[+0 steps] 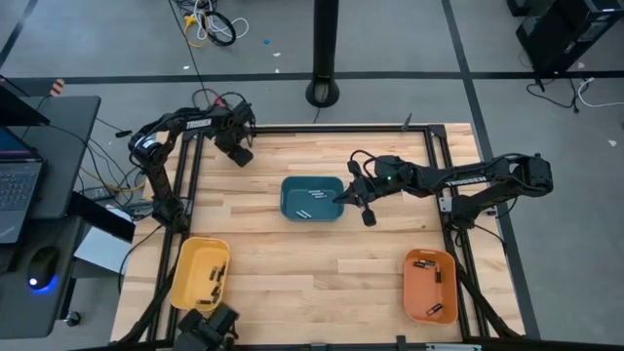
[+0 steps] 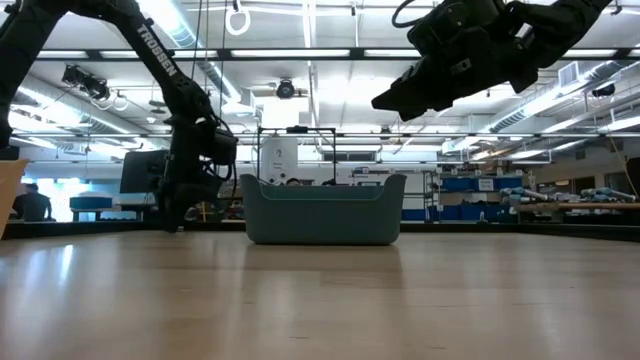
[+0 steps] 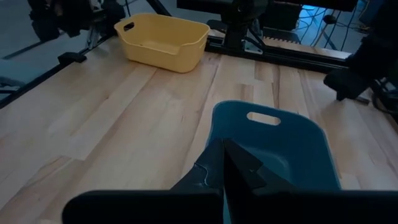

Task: Sort batteries
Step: Put the silver battery into the blue bin

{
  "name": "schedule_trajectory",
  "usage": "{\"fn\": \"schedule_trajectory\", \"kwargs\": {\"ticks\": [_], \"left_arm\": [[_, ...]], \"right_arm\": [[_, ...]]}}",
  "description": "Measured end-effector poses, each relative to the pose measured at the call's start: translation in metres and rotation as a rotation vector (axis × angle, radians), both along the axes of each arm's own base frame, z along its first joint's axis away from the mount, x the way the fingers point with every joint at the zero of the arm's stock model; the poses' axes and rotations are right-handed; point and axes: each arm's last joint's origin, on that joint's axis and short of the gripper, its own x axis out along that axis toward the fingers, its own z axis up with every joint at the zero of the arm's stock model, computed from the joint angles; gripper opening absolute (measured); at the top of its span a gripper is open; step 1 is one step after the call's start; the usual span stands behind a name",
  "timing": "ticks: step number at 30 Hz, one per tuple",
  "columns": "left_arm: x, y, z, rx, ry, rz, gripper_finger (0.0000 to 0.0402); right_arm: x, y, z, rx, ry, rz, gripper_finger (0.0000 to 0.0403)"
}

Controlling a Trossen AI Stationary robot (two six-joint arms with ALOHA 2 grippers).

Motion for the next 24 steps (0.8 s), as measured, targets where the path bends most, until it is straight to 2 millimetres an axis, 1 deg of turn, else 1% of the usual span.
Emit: {"fn": "schedule_trajectory", "kwargs": {"ticks": [3,6,9,13,17,21,24], "left_arm": [[0.000,0.005,0.001,0.036,-0.019,0.008,0.0101],[0.000,0.017,0.006,0.100,-0.053,0.035,0.0082],[-0.005,0.016,0.007,0.068,-0.021,0.046,0.0068],[-0.007,0.019,0.009,0.080,-0.021,0.045,0.0063],[-0.008,0.018,0.008,0.063,-0.006,0.001,0.0063],[-0.006,0.012,0.009,0.043,0.036,-0.014,0.0058],[-0.004,0.007,0.017,0.069,0.065,-0.025,0.0052]], "right_arm": [[0.000,0.000,0.000,0.002,0.001,0.001,0.0008],[0.000,0.002,0.000,0.006,0.003,0.005,0.0008],[0.000,0.003,0.000,0.001,0.001,0.013,0.0008],[0.001,0.003,0.000,-0.007,-0.004,0.015,0.0008],[0.001,0.003,0.000,-0.006,-0.003,0.015,0.0008],[0.001,0.003,0.000,-0.006,-0.002,0.015,0.0008],[0.001,0.003,0.000,-0.006,-0.002,0.015,0.0008]]}}
